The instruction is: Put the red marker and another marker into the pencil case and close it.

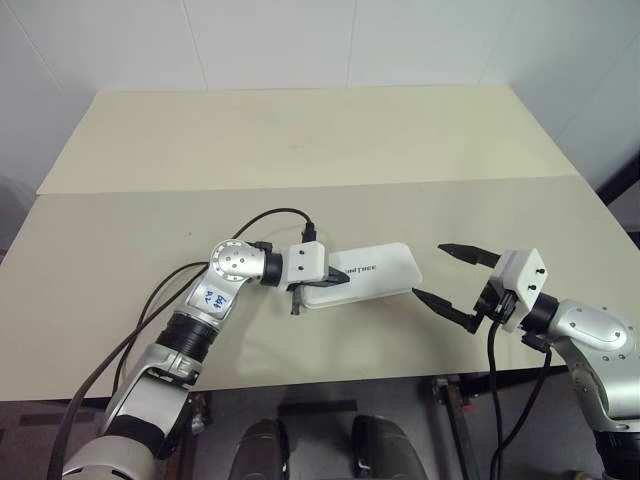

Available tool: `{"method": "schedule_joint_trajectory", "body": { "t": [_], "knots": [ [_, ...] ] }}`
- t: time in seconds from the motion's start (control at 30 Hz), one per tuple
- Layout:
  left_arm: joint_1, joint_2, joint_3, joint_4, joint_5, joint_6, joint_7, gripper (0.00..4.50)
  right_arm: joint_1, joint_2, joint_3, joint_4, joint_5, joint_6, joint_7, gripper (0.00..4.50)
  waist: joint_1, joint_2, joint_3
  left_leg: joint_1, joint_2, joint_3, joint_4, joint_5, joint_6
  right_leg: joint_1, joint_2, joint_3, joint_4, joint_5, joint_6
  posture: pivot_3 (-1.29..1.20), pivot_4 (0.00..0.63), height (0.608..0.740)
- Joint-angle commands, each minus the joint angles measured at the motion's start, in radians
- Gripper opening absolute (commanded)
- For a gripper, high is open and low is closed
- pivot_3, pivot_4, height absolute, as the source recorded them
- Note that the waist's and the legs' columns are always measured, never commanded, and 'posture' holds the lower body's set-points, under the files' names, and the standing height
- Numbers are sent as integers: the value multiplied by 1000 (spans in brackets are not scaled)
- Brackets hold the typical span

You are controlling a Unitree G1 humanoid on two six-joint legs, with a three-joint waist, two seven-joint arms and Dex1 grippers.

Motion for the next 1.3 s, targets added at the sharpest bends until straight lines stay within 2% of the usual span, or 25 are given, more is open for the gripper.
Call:
{"method": "schedule_joint_trajectory", "body": {
  "t": [0.03, 0.13, 0.37, 0.53, 0.63, 0.83, 1.0, 1.03, 1.3],
  "knots": [
    [55, -6, 40, -65, -59, 65, 10, 35, -2, 9, -23, -6, 17, -27, 6, 4500, -1, 0, 0, 0, 0, 0, 0, 0, 0, 0, 0, 0, 0, 0, 0, 0, 150, 740],
    [98, 7, 130, -146, -154, 94, 16, 35, -3, 13, -20, 39, 16, -55, 29, 4500, -5, 0, 0, -1, 1, 0, 0, 0, 0, -1, 0, 0, 0, 0, 0, 0, 150, 740],
    [188, 78, 260, -245, -253, 110, 22, 35, -35, 12, -9, 117, 13, -90, 76, 4500, -5, 0, 0, 0, 1, -1, 0, 0, 0, -1, 0, 0, 1, 0, 0, 0, 150, 740],
    [306, 122, 368, -343, -343, 143, 37, 35, -73, 11, 4, 163, 10, -103, 106, 4500, -6, 0, 0, 0, 1, -2, -1, 0, 0, -1, 0, 0, 0, 0, 0, 0, 150, 740],
    [371, 137, 397, -391, -373, 151, 35, 648, -86, 5, 7, 163, 11, -94, 116, 4500, -5, 0, 0, 0, 1, -5, -1, 0, 0, -2, 0, 1, 0, 0, 0, 0, 150, 740],
    [508, 195, 454, -494, -449, 192, 10, 2603, -103, -24, -26, 172, 24, -77, 138, 4500, -6, 0, 0, 0, 1, -6, -2, -1, -1, -2, 0, 1, 0, 0, -1, 0, 150, 740],
    [537, 217, 479, -526, -464, 207, 24, 4289, -113, -36, -44, 202, 29, -79, 151, 4500, -4, 0, 0, 0, 1, -6, -2, -1, -1, -2, 0, 1, 0, -1, -1, 0, 150, 740],
    [547, 220, 485, -528, -466, 204, 21, 4417, -104, -37, -46, 193, 32, -72, 149, 4500, -4, 0, 0, 0, 1, -6, -2, -1, -1, -2, 0, 1, 0, -1, -1, 0, 150, 740],
    [559, 219, 490, -531, -426, 168, 85, 4417, -43, -36, -88, 137, 54, -37, 120, 4500, -4, 0, 0, 0, 1, -6, -4, -1, -1, -2, 0, 1, -2, -1, -1, 0, 150, 740]
  ]
}}
